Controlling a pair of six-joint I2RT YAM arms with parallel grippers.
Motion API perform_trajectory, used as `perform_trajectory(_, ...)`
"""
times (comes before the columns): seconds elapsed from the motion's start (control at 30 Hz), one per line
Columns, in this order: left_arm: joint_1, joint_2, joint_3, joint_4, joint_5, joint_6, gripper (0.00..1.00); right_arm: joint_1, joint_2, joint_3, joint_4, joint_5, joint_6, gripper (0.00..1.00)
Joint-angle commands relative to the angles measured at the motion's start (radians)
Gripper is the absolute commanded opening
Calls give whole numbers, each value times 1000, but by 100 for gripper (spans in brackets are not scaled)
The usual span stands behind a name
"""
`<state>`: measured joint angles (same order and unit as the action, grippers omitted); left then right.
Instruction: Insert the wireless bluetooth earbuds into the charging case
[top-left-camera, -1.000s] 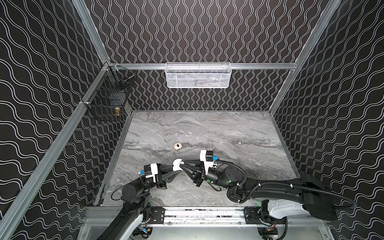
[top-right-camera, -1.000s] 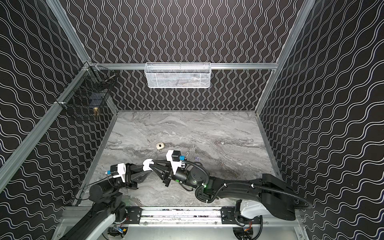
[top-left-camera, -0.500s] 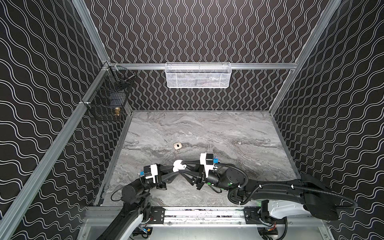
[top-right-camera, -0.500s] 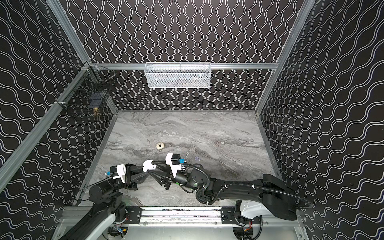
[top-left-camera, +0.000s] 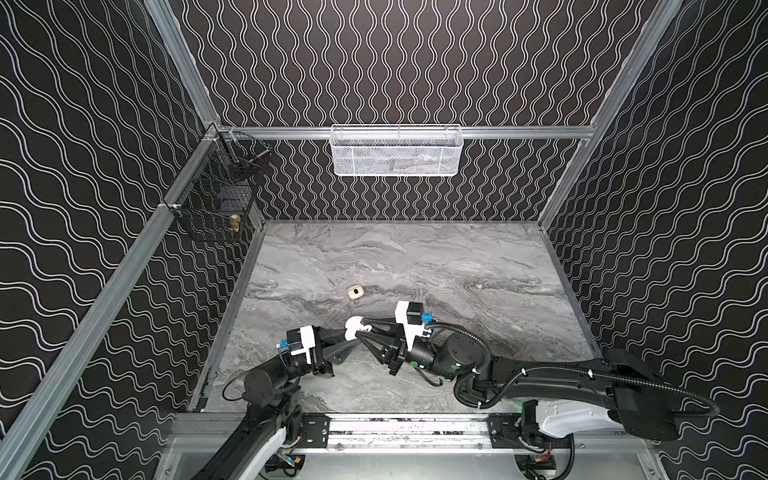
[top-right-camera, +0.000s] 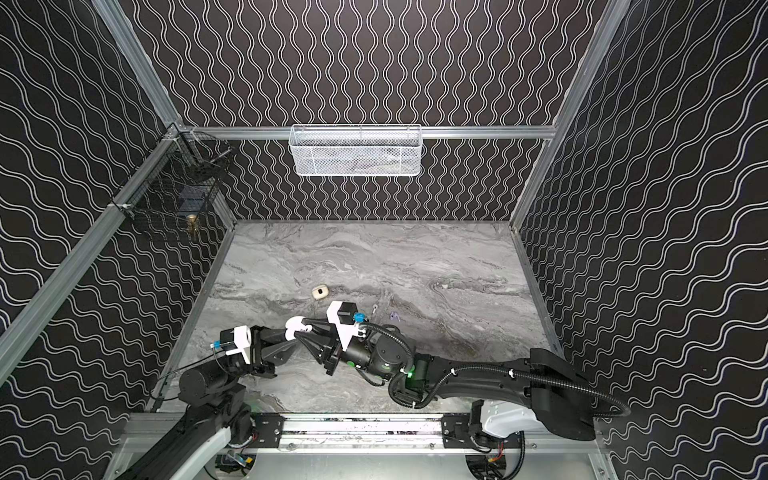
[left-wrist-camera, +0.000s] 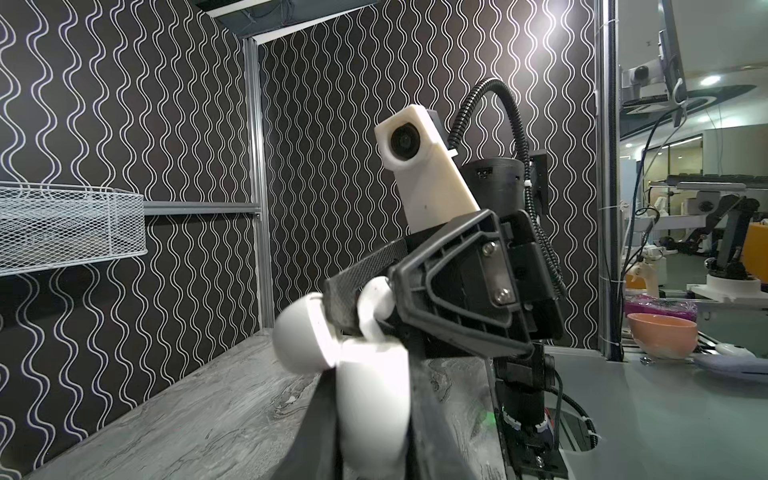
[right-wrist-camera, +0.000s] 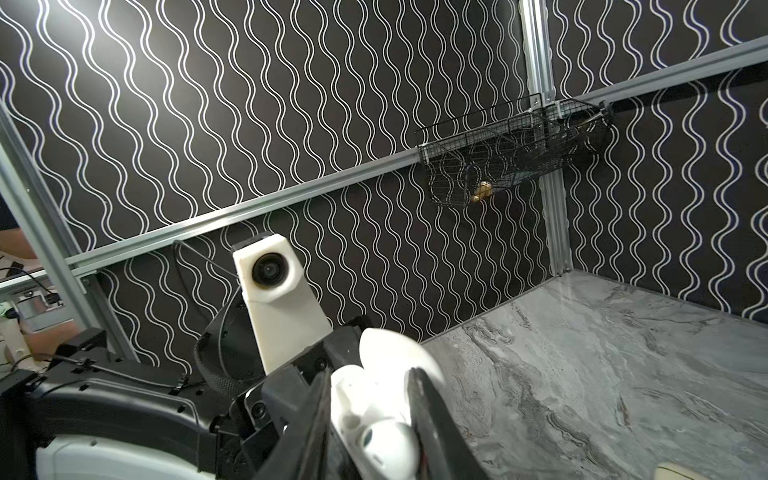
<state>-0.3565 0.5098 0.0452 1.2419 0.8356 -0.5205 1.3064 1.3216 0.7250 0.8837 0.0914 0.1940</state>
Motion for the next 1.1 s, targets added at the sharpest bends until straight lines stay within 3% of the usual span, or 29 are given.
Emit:
perform_trajectory(0.0, -2, -3, 4, 110, 14, 25, 0, 12, 7, 10, -173, 19, 6, 31)
perform_trajectory(0.6, -2, -16, 15, -26, -3, 91, 0, 81, 35, 95, -266, 161, -60, 28)
perform_trajectory(0.87, -2, -2, 13, -6, 4, 82, 0, 86, 53, 131, -317, 223, -55, 25)
perform_trajectory(0.97, -2, -13, 13, -19, -1, 86, 0, 86, 47, 128, -328, 245, -50, 26)
perform_trajectory(1.07, -2, -29, 15, -53, -13, 100, 0, 87, 19, 111, -324, 242, -53, 33)
